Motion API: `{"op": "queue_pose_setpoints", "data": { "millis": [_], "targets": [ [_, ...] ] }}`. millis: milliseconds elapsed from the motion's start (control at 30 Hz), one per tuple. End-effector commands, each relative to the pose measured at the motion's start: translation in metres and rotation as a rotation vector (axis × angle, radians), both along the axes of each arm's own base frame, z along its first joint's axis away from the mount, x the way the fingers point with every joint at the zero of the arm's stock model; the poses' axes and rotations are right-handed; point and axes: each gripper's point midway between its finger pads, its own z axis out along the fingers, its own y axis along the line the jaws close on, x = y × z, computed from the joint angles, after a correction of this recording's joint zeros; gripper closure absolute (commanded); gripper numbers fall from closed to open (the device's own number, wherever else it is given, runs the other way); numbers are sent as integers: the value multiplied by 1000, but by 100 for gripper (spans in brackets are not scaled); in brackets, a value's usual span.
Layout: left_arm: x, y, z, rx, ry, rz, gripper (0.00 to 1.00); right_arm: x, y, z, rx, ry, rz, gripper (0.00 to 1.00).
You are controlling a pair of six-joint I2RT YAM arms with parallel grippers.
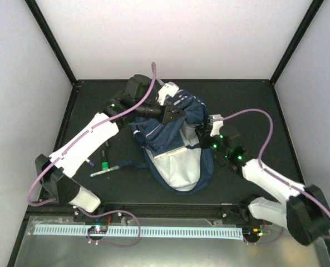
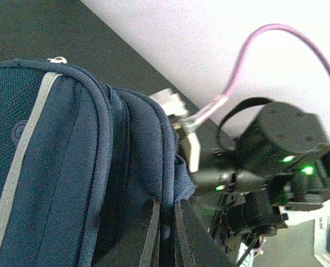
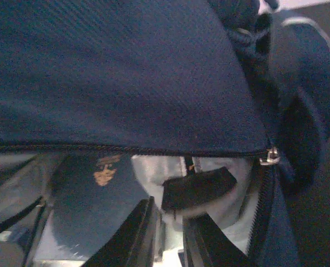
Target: Pack the student bag
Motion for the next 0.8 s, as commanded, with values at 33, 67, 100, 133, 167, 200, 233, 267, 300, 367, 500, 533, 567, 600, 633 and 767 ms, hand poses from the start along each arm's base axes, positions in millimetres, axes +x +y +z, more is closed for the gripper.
{"op": "queue_pose_setpoints", "data": {
  "millis": [33,67,100,133,167,200,233,267,300,367,500,533,567,600,633,767],
  "targets": [
    [-17,19,50,-88,-183,-21,97,-39,-25,-2,-89,-24,58,73],
    [-16,24,47,-76,-190,-12,97,-44,-30,1,-95,-36,55,70],
    [-16,29,44,-61,-195,0,97,-47,-35,3,-101,-44,50,69],
    [-17,36,43,-46,-210,12,98,-49,-41,6,-107,-54,43,69],
    [-18,42,40,-30,-215,22,98,-50,-46,9,-109,-58,29,68],
    [-19,48,37,-11,-222,36,98,-48,-51,12,-108,-59,15,68],
    [-19,54,33,11,-230,52,98,-46,-55,16,-102,-60,3,68],
    [-19,62,31,32,-240,76,98,-43,-57,20,-90,-56,-4,68],
    [-21,70,30,49,-256,97,98,-40,-58,22,-75,-45,-5,68],
    [-21,86,24,94,-273,150,98,-32,-56,27,-43,-15,12,68],
    [-21,106,2,176,-292,210,98,-30,-30,35,23,31,172,66],
    [-21,110,-5,196,-289,219,98,-31,-25,37,33,30,204,65],
    [-21,113,-11,213,-283,230,98,-33,-22,38,43,25,225,64],
    [-21,116,-18,229,-272,236,98,-35,-19,39,51,20,245,64],
    [-21,117,-23,238,-264,236,98,-38,-17,39,59,16,264,64],
    [-22,119,-35,256,-250,233,98,-51,-13,37,90,10,312,64]
  ]
}}
